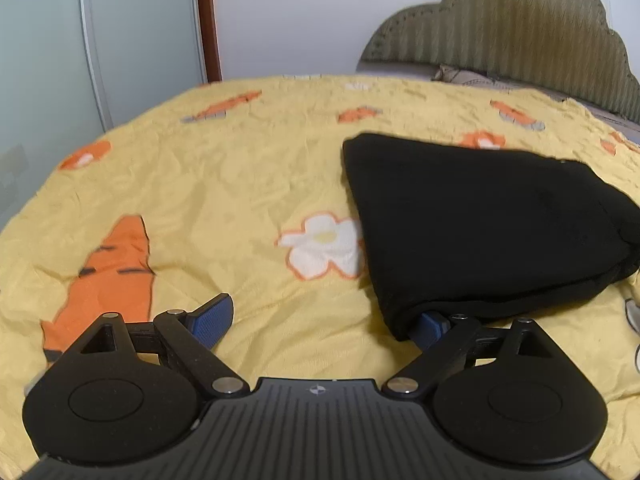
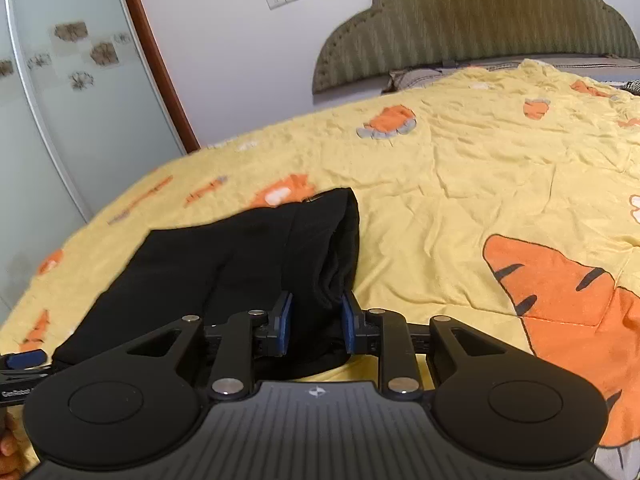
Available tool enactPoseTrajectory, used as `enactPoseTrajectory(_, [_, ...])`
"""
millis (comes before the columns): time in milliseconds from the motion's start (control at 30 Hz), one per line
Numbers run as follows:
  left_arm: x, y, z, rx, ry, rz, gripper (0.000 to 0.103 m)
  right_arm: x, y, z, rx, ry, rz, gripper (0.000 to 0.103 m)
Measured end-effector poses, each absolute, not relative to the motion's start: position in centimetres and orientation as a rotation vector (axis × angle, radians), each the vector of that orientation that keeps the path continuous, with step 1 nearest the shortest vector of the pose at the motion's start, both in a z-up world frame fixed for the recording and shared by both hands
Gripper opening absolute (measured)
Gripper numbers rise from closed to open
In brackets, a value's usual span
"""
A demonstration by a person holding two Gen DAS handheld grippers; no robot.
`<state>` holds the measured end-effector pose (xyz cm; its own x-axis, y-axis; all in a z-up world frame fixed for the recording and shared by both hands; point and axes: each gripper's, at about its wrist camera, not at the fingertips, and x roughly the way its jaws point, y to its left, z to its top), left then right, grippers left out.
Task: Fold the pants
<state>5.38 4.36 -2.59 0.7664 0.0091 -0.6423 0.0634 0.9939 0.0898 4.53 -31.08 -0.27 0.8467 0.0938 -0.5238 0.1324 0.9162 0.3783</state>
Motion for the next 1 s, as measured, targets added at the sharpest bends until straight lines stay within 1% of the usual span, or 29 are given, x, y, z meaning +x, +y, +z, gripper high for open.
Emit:
enactPoseTrajectory(67, [4.8,4.2,-2.3,0.136,0.689,-0.036,0.088,4.9,-31.5,-0.8,0.440,0.583,-0.020,0.030])
enactPoseTrajectory(100, [4.2,4.2,-2.0,0.160,0.677,-0.033,0.089,4.7,-31.7,-0.7,0.450,0.578,-0.026,0.037])
enactPoseTrajectory(133, [3.6,4.2,-1.6,0.181,0.662,-0.034,0.089,4.1,-31.9,-0.4,0.451,0.561,-0.063,0.049])
enactPoseTrajectory(167, [2.9,4.3,-1.1,0.198,0.647,-0.040,0.089,3.2,-31.8,0.2,0.427,0.522,-0.119,0.050])
enactPoseTrajectory(233, [1.9,4.2,0.0,0.221,0.609,-0.041,0.090,1.7,-30.8,1.6,0.314,0.458,-0.170,0.050])
enactPoseTrajectory(267, [1.6,4.0,0.6,0.224,0.583,-0.039,0.091,1.7,-30.3,2.0,0.275,0.463,-0.127,0.050])
enactPoseTrajectory(367, [2.0,3.2,2.2,0.202,0.529,-0.045,0.091,2.9,-28.8,1.7,0.261,0.534,0.041,0.051])
enactPoseTrajectory(400, [2.5,2.8,2.7,0.183,0.522,-0.048,0.091,3.6,-28.2,1.2,0.225,0.559,0.023,0.055])
enactPoseTrajectory(467, [3.7,1.9,3.0,0.138,0.523,-0.086,0.093,4.7,-27.5,0.0,0.143,0.594,-0.045,0.055])
enactPoseTrajectory(500, [4.4,1.4,2.8,0.123,0.544,-0.120,0.095,4.7,-27.6,-0.2,0.151,0.590,-0.055,0.057])
enactPoseTrajectory(567, [6.3,0.4,1.4,0.128,0.640,-0.156,0.094,4.0,-27.4,0.6,0.176,0.570,-0.054,0.057])
enactPoseTrajectory(600, [7.3,-0.1,0.3,0.148,0.690,-0.149,0.092,3.5,-27.2,1.0,0.172,0.553,-0.035,0.058])
enactPoseTrajectory(667, [8.4,-0.3,-1.8,0.162,0.733,-0.093,0.093,3.3,-26.7,0.9,0.112,0.564,-0.037,0.058])
enactPoseTrajectory(700, [8.4,0.1,-2.0,0.130,0.724,-0.091,0.094,3.6,-26.5,0.4,0.076,0.583,-0.053,0.058])
enactPoseTrajectory(733, [8.2,0.5,-1.9,0.100,0.727,-0.091,0.094,3.9,-26.5,-0.2,0.062,0.593,-0.058,0.064])
enactPoseTrajectory(767, [7.8,0.8,-1.6,0.081,0.734,-0.090,0.094,4.0,-26.7,-0.3,0.077,0.591,-0.065,0.065])
enactPoseTrajectory(800, [7.3,1.0,-0.9,0.070,0.725,-0.091,0.090,3.8,-26.8,0.0,0.103,0.592,-0.074,0.066])
enactPoseTrajectory(833, [6.6,1.2,-0.3,0.072,0.707,-0.083,0.092,3.3,-26.8,0.5,0.119,0.588,-0.080,0.066])
enactPoseTrajectory(933, [4.2,1.2,1.0,0.096,0.656,-0.095,0.093,1.5,-25.8,1.3,0.126,0.559,-0.031,0.066])
enactPoseTrajectory(1000, [2.7,0.8,1.0,0.094,0.648,-0.134,0.093,0.7,-24.9,1.0,0.121,0.567,0.004,0.066])
